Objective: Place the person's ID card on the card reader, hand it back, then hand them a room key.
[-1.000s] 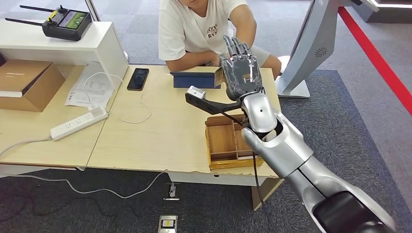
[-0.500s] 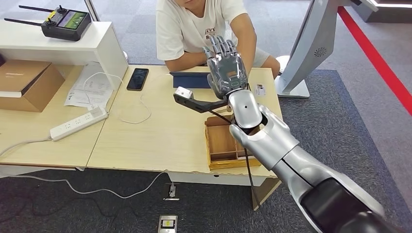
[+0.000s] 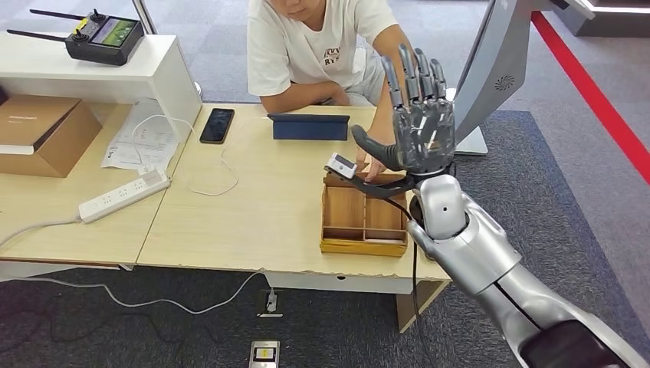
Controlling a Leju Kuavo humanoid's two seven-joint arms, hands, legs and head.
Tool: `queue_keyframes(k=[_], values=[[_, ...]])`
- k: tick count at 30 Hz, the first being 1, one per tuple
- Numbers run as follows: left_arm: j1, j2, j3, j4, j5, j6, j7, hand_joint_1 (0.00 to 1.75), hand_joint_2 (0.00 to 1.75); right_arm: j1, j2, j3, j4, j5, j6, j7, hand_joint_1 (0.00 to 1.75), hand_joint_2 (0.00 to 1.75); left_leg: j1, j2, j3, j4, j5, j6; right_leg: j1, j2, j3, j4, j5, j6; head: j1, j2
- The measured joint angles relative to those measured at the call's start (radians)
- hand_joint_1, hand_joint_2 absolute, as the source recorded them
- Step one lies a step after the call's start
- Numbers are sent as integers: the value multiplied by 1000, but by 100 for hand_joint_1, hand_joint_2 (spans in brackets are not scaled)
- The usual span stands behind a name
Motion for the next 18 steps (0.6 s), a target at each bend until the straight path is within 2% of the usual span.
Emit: queue_keyframes(k=[5,10,13,17,18], values=[[4,1,26,23,27,1,14,0,0,154,-72,-189,-148,-116,-1,-93,0,0,0,0,1,0,0,0,0,0,1,0,0,0,0,0],[3,8,58,58,28,1,31,0,0,304,-115,-414,-237,-202,-2,-203,0,0,0,-1,0,0,0,0,0,0,1,0,0,0,0,0],[-2,13,85,87,32,1,36,0,0,393,-124,-547,-261,-241,-2,-235,0,0,0,-1,-1,-1,0,0,0,0,1,0,0,0,0,0],[-10,17,125,127,39,1,40,0,0,492,-107,-766,-258,-275,4,-374,0,0,0,-1,-2,-1,0,0,0,-1,0,0,0,0,0,0],[-11,17,129,131,41,1,41,0,0,502,-103,-795,-256,-276,4,-393,0,0,0,-1,-2,-1,0,0,0,-1,0,0,0,0,0,0]])
